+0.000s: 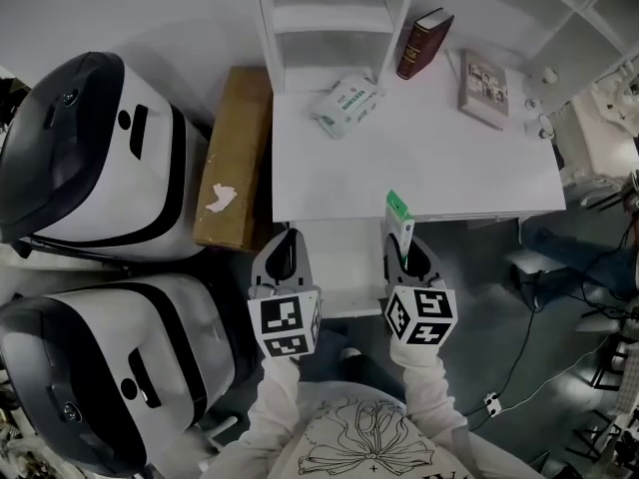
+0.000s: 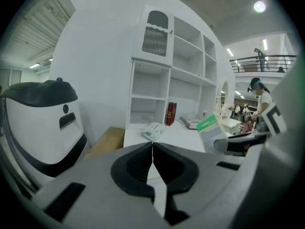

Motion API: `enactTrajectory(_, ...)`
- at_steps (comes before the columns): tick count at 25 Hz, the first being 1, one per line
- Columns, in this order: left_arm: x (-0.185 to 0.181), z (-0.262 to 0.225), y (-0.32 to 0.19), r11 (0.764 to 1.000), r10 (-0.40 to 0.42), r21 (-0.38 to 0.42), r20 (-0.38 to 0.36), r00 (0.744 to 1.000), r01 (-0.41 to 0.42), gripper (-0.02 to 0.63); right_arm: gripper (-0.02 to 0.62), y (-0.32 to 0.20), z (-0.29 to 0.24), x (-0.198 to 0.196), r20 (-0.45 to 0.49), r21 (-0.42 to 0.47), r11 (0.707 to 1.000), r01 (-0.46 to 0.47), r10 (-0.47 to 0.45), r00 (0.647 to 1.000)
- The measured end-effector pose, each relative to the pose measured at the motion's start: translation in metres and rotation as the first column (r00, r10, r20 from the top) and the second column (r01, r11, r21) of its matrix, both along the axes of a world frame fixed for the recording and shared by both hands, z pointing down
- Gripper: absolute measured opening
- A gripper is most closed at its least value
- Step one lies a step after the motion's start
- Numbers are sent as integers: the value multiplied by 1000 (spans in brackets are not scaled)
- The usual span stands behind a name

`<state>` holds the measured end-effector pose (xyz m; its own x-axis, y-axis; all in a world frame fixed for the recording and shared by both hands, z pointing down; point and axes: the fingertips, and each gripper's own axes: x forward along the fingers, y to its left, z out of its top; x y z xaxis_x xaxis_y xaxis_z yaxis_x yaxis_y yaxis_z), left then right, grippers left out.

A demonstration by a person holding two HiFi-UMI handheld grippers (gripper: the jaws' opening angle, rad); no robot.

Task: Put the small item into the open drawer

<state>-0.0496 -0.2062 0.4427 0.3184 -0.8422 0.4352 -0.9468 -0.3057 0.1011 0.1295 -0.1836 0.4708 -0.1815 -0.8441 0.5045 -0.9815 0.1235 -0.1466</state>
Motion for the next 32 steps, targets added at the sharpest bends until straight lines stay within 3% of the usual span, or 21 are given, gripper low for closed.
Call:
enactTrajectory(18,1,74,-21,989,45,-144,-2,999,-45,6,89,4,96,-19,1,-225,973,61,-63,998)
enactTrajectory(32,-6,112,-24,978,44,-204,2,999,-43,6,89,25,170,-23,7,-409,910,66,-69,998)
